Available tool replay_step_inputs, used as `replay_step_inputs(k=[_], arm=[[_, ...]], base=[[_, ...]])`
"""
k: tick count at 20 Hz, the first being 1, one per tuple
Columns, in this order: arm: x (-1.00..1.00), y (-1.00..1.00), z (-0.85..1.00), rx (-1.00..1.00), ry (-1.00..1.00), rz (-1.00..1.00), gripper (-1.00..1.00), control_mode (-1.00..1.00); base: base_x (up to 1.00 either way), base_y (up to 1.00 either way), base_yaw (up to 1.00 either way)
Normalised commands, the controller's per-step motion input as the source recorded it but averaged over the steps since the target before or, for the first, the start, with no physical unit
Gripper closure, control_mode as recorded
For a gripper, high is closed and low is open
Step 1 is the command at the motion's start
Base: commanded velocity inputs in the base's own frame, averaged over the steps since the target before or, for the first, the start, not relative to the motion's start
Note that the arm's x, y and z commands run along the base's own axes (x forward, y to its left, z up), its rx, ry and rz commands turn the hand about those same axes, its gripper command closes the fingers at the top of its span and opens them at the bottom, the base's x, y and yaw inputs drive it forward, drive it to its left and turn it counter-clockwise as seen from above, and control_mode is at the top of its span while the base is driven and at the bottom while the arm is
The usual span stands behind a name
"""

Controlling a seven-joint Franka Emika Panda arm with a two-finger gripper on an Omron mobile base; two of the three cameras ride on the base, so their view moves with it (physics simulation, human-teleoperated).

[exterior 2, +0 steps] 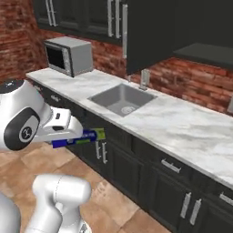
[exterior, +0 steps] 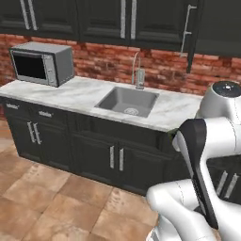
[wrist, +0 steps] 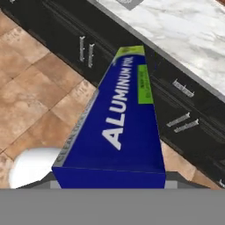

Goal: Retrieve the tupperware and aluminum foil from the cabinet and place them on the dining counter near the plate with hot dog and sweet potato to prepare for storing leftovers.

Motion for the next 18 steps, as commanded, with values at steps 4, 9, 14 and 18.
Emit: replay_step_inputs(k=[4, 9, 14, 18], arm=[[0.00, 0.00, 0.00, 0.00, 0.00, 0.00, 1.00, 1.00], [0.00, 0.00, 0.00, 0.00, 0.00, 0.00, 1.00, 1.00], [0.00, 0.00, 0.00, 0.00, 0.00, 0.00, 1.00, 1.00], [0.00, 0.00, 0.00, 0.00, 0.00, 0.00, 1.00, 1.00]], base=[[0.50, 0.76, 0.61], [0.78, 0.47, 0.61], [0.79, 0.44, 0.60], [0.85, 0.42, 0.59]])
